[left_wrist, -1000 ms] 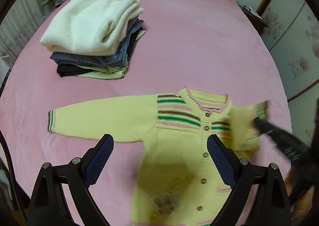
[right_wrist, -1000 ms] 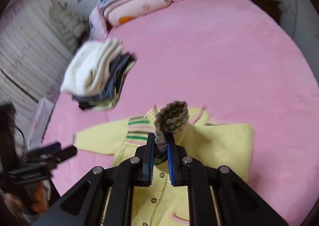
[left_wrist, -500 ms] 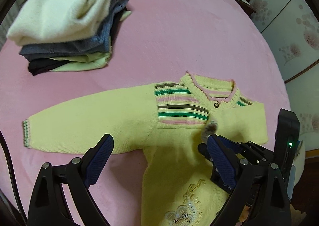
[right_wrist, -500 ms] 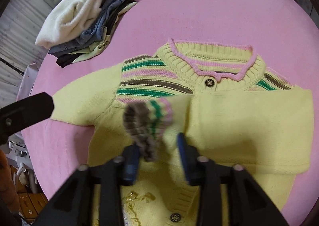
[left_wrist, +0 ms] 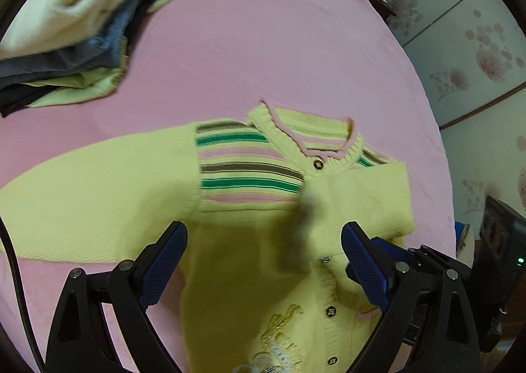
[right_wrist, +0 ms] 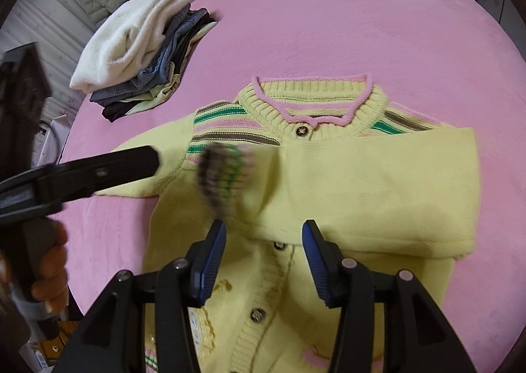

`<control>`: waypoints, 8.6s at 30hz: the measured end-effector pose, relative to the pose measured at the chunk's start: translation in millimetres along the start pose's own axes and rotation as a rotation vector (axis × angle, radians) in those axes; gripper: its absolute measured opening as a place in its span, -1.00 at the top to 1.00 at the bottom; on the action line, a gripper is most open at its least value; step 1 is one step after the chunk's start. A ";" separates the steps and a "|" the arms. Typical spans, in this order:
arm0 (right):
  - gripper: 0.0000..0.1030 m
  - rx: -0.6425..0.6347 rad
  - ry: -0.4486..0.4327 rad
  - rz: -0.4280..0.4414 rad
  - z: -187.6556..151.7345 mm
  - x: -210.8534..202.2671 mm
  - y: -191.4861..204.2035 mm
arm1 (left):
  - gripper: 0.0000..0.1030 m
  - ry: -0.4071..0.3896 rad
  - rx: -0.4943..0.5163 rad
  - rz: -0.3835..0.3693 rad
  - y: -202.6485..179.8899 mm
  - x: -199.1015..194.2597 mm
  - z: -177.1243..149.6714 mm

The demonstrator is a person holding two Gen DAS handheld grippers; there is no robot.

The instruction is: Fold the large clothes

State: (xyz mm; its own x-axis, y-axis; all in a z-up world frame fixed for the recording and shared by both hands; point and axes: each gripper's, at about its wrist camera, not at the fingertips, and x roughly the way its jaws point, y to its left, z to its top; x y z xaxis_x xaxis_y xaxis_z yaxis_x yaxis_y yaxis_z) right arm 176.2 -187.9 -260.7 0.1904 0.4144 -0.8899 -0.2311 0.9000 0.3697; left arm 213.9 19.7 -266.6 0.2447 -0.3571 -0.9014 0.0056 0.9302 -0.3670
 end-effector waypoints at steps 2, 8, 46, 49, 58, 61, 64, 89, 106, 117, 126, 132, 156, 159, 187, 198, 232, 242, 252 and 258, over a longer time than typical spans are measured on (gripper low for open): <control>0.06 0.018 -0.008 -0.001 -2.9 -6.0 -6.5 | -0.83 0.011 0.012 -0.003 -3.9 9.0 -0.1; 0.06 0.076 -0.050 -0.075 -11.8 -21.5 -38.3 | -0.78 0.021 0.045 0.041 -8.9 36.6 2.0; 0.83 0.306 -0.164 -0.288 -1.3 -4.1 -156.1 | 0.82 -0.047 0.145 0.234 -48.3 85.2 32.9; 0.81 0.326 -0.148 -0.282 -0.2 0.0 -160.1 | 0.77 -0.015 0.154 0.257 -44.8 94.0 26.3; 0.49 0.302 -0.131 -0.297 5.8 -18.9 -147.7 | -0.39 -0.011 0.057 0.234 -30.4 72.2 37.4; 0.49 0.294 -0.151 -0.285 4.6 -28.2 -137.7 | -0.39 -0.039 0.024 0.212 -21.8 51.5 35.6; 0.49 0.282 -0.164 -0.255 -1.1 -37.5 -124.6 | -0.39 -0.054 -0.005 0.196 -11.6 38.2 30.7; 0.49 0.341 -0.054 -0.071 -26.5 5.1 -97.0 | 0.80 -0.022 0.049 0.045 -6.2 71.3 -0.6; 0.49 0.334 -0.046 -0.065 -28.2 3.1 -97.8 | 0.52 0.059 -0.181 -0.094 26.9 65.1 -5.3; 0.49 0.314 -0.051 -0.070 -26.9 4.4 -94.5 | 0.82 0.019 -0.170 -0.081 22.0 82.3 0.2; 0.49 0.176 -0.112 -0.136 -4.2 -4.1 -62.4 | 0.84 0.063 -0.073 0.101 -8.8 54.2 -19.0; 0.49 0.149 -0.118 -0.127 6.0 1.9 -55.9 | 0.53 0.049 -0.052 0.163 -1.2 59.8 -16.1; 0.98 0.155 -0.115 -0.315 20.7 8.0 -136.6 | 0.19 -0.015 0.025 0.141 -13.8 78.2 6.3; 0.97 0.170 -0.110 -0.314 20.3 4.3 -135.2 | 0.17 -0.007 0.017 0.146 -20.5 79.3 10.9; 0.89 0.104 -0.188 -0.162 12.8 -81.4 3.6 | -0.45 -0.112 -0.077 0.138 -6.9 -89.3 -14.8; 0.89 -0.013 -0.153 -0.074 2.8 -38.4 91.3 | -0.45 -0.125 -0.235 0.128 92.2 -100.1 -54.2; 0.89 -0.023 -0.075 -0.084 11.2 35.9 146.8 | 0.91 -0.479 -0.467 0.144 218.4 -108.1 -52.3; 0.89 0.097 -0.135 -0.161 10.4 -3.0 65.8 | 0.90 -0.473 -0.063 0.032 63.2 -89.1 -5.8; 0.89 0.182 -0.124 -0.214 -1.5 -16.2 -7.0 | 0.82 -0.183 0.162 0.058 -15.2 26.7 -16.3; 0.89 0.205 -0.082 -0.167 -9.3 -12.6 -25.9 | -0.07 -0.097 0.162 0.051 -11.8 39.7 -36.9</control>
State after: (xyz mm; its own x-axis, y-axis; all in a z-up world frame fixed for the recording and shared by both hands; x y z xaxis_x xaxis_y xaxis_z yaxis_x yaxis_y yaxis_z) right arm 170.9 -217.8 -261.6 0.2885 0.2601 -0.9215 0.0063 0.9619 0.2735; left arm 187.8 -8.6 -306.6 0.3405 -0.3064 -0.8889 0.1447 0.9512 -0.2724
